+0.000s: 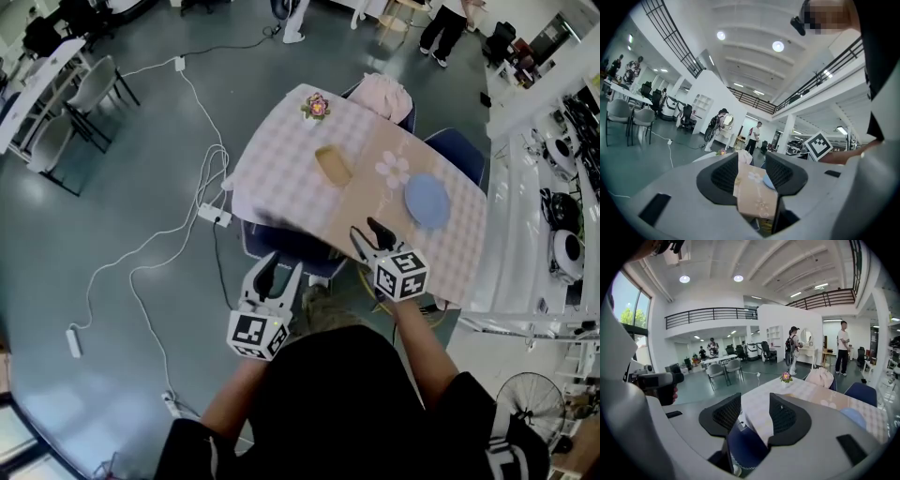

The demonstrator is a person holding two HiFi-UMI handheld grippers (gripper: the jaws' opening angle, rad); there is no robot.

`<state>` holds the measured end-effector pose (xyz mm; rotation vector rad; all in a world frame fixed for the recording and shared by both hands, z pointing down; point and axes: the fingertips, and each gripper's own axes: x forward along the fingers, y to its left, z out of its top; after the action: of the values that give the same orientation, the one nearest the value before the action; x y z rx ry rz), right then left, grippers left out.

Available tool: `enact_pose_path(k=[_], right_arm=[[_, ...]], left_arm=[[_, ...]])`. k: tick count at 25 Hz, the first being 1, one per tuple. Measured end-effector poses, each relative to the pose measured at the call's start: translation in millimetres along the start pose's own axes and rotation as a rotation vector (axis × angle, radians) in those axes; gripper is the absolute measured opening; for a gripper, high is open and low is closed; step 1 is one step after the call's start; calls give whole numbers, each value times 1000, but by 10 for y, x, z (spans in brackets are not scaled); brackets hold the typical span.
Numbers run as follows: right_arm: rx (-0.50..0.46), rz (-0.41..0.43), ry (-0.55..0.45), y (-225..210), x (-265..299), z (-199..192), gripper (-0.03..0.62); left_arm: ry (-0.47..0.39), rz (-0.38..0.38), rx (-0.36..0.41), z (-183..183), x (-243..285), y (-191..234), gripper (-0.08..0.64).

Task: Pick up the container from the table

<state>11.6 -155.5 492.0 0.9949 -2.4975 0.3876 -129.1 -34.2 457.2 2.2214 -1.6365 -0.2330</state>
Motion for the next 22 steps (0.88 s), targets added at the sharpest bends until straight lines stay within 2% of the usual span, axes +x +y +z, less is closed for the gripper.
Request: enact_pose_path(k=[5, 10, 19, 22], right_arm=[[7, -29, 36, -576, 406, 0, 160], [18, -1, 88, -1052, 856, -20, 160], [84, 58, 221, -1804, 1716, -417, 160], [104, 48, 255, -2070, 2001, -570, 160]], left_arm=[[4, 15, 10, 61, 422, 110, 166], [38, 41, 23, 114, 958, 130, 166], [124, 135, -12, 23, 1789, 348, 166], [148, 177, -34, -32, 1969, 415, 165]])
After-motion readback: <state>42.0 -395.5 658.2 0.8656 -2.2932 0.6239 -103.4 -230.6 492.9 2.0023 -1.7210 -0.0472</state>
